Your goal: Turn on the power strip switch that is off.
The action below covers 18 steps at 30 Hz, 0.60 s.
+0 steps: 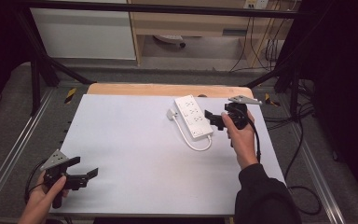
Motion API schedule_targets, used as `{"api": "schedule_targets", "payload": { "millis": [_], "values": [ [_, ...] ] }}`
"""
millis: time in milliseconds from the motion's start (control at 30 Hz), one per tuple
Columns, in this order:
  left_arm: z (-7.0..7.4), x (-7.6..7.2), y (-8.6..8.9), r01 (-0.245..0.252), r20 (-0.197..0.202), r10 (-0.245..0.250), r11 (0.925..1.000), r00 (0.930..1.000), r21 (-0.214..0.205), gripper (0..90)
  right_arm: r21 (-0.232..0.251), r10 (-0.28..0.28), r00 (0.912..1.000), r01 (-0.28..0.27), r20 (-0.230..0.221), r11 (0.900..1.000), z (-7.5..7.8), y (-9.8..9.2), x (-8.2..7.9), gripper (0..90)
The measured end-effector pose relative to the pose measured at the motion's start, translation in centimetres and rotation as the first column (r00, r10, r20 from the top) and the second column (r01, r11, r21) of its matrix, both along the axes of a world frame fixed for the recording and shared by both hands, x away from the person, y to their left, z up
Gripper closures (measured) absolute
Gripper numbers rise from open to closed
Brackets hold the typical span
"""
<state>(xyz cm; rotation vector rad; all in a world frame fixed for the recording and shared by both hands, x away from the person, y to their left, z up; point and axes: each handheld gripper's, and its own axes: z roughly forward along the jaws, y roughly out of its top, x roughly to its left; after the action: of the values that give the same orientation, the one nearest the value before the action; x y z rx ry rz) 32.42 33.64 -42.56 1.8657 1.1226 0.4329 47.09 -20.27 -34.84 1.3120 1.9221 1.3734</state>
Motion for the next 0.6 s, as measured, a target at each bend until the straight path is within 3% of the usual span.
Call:
{"api": "schedule_targets", "payload": {
  "millis": [300, 600],
  "values": [
    [0.0, 0.0, 0.1, -0.002, -0.002, 0.002, 1.0, 1.0, -0.002, 7.5, -0.017, 0.001, 0.9991, 0.0, 0.043, 0.9998, -0.3, -1.8, -3.5, 7.5],
    [0.0, 0.0, 0.1, -0.004, -0.005, 0.004, 1.0, 1.0, -0.005, 7.5, -0.028, -0.018, 0.9967, 0.021, 0.079, 0.9994, -2.1, -3.3, -6.6, 8.3]
  ]
}}
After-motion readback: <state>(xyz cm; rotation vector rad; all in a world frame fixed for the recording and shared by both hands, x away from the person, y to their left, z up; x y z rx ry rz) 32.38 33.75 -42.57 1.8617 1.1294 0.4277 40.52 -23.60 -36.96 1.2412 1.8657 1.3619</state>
